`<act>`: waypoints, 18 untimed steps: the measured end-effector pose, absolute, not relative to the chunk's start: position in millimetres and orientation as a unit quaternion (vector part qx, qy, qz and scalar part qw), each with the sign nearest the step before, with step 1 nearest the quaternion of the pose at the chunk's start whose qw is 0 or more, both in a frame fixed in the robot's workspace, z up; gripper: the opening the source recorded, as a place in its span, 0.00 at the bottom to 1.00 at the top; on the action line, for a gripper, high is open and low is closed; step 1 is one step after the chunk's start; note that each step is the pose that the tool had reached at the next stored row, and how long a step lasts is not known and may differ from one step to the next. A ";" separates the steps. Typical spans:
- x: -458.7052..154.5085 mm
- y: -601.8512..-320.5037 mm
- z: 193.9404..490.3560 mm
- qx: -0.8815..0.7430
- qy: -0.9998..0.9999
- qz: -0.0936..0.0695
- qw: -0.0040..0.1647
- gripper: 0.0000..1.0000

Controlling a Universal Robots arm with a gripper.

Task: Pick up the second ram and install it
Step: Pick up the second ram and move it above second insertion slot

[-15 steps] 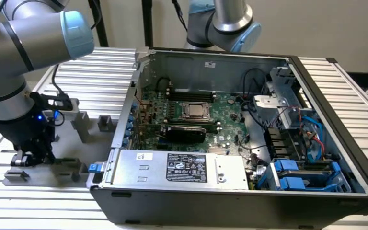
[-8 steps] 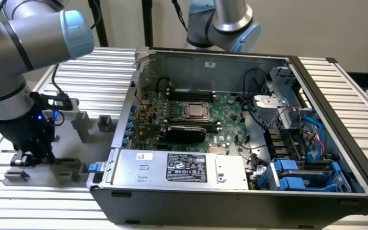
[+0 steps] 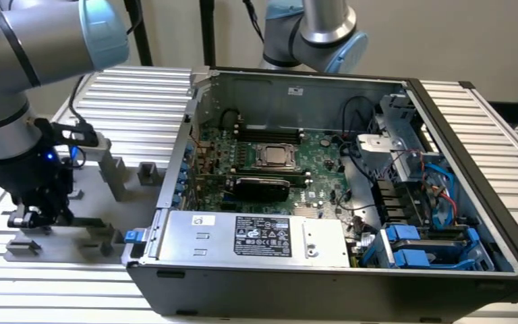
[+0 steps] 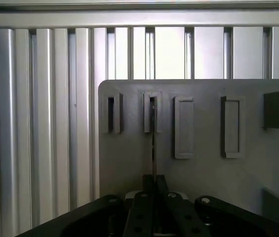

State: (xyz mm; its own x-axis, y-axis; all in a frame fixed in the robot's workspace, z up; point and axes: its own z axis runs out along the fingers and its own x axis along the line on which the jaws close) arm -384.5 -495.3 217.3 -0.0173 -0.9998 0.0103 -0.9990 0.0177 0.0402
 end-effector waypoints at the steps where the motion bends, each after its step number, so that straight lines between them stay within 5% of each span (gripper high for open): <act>1: -384.5 -495.3 221.4 0.701 -0.713 -0.011 0.018 0.13; 18: -382.2 -495.4 298.6 0.701 -0.713 -0.011 0.018 0.13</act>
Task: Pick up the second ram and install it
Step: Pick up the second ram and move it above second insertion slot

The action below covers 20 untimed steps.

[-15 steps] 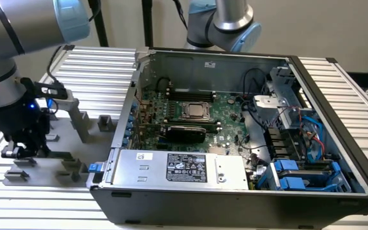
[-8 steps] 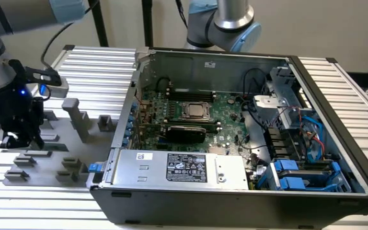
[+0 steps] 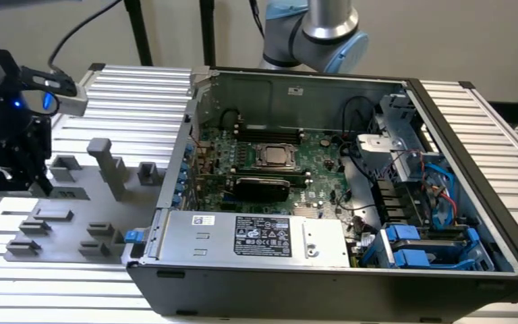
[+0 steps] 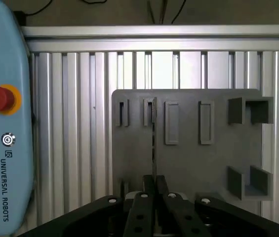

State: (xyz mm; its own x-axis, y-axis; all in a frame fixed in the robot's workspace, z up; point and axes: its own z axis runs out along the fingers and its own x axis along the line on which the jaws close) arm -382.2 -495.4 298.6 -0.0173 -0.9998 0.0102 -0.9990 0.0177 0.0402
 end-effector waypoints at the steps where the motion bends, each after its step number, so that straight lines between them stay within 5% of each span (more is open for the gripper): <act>1: -381.3 -495.4 303.5 0.701 -0.713 -0.011 0.018 0.13; 20: -317.3 -495.3 383.7 0.701 -0.713 -0.013 0.016 0.13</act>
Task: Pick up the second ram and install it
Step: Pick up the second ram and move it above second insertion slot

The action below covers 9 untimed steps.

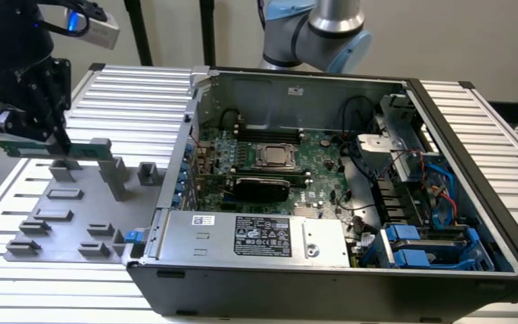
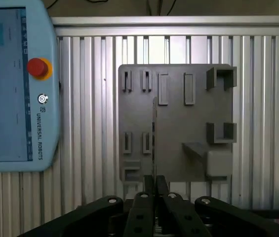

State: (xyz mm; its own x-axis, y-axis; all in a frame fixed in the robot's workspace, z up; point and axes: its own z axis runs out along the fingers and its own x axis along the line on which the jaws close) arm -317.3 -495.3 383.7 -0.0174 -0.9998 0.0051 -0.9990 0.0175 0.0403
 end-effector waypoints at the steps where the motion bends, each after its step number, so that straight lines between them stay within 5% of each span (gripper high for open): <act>1: -312.8 -495.2 386.1 0.701 -0.713 -0.013 0.016 0.13; 9: -279.0 -493.9 400.1 0.701 -0.713 -0.015 0.013 0.13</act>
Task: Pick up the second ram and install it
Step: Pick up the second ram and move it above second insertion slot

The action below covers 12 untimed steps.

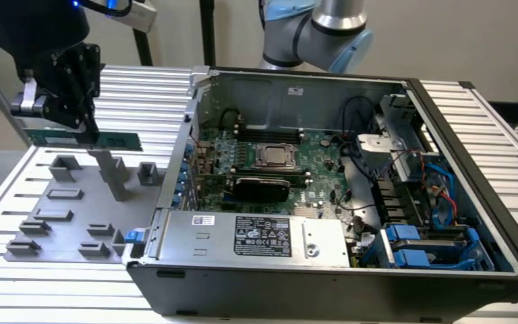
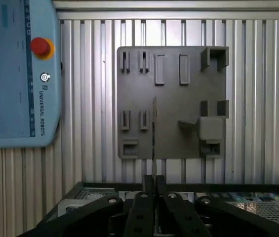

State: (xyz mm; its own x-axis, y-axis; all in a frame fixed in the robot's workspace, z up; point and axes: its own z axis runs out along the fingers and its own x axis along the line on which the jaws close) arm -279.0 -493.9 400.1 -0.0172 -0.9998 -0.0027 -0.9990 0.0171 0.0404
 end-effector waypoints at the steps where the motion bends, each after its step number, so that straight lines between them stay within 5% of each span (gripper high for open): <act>1: -275.3 -493.6 401.3 0.701 -0.713 -0.016 0.013 0.13; 12: -237.3 -489.3 406.9 0.701 -0.713 -0.022 0.007 0.13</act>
State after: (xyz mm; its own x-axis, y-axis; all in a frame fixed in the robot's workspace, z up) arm -237.3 -489.3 406.9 -0.0174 -0.9996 -0.0213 -0.9990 0.0165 0.0407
